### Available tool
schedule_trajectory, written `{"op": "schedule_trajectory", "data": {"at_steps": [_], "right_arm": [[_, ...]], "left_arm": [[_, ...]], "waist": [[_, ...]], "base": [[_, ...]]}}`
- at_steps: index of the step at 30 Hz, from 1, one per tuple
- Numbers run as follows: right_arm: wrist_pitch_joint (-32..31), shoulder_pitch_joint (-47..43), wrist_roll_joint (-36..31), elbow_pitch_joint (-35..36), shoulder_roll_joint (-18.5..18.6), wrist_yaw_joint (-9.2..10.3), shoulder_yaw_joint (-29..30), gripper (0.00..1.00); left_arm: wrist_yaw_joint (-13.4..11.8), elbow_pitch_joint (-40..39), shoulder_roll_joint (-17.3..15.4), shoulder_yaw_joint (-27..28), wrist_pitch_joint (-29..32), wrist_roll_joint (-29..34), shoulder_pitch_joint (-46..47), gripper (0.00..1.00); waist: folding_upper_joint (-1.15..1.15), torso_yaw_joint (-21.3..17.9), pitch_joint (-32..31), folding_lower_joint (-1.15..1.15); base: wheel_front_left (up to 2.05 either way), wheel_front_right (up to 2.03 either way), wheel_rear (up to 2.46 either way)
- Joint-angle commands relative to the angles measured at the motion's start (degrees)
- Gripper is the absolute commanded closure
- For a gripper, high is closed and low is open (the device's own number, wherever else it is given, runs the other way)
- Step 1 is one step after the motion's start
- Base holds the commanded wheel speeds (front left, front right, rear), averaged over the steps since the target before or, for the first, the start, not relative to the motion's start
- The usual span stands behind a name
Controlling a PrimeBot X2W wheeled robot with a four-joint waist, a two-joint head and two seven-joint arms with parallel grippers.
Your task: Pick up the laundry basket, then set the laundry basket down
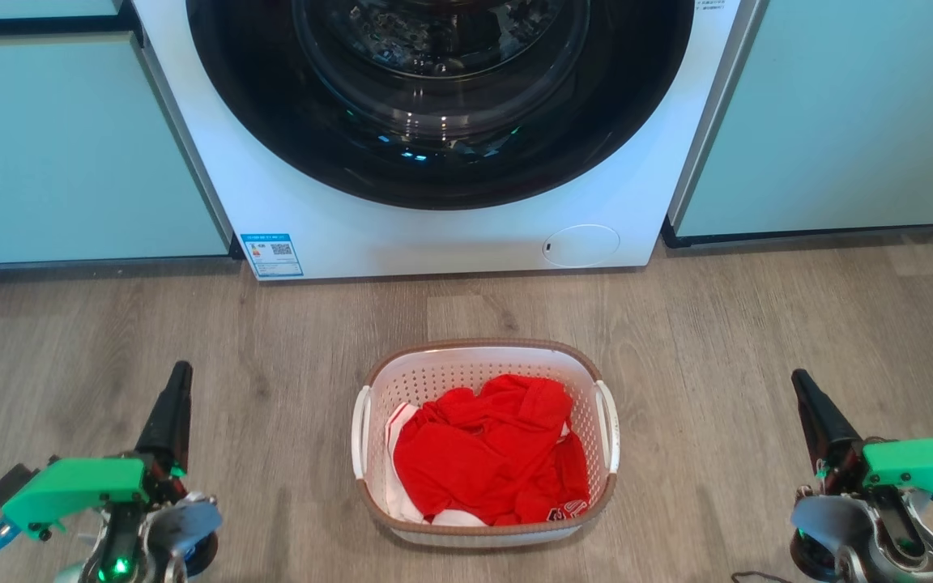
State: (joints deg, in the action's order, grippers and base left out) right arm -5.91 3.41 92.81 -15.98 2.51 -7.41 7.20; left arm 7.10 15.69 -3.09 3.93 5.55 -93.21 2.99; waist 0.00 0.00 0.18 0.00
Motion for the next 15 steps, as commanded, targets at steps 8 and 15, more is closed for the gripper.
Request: {"op": "schedule_trajectory", "data": {"at_steps": [8,15], "right_arm": [[-0.29,2.74,-0.35,1.98,0.66,-0.08,-1.04,1.00],[-0.33,2.74,-0.38,1.97,0.63,-0.08,-1.00,1.00]], "left_arm": [[0.38,-1.68,-0.28,1.94,0.41,0.51,3.14,1.00],[0.38,-1.67,-0.23,2.00,0.46,0.56,3.14,1.00]], "waist": [[0.00,0.00,0.00,0.00],[0.00,0.00,0.00,0.00]], "base": [[0.00,0.00,0.00],[0.00,0.00,0.00]]}}
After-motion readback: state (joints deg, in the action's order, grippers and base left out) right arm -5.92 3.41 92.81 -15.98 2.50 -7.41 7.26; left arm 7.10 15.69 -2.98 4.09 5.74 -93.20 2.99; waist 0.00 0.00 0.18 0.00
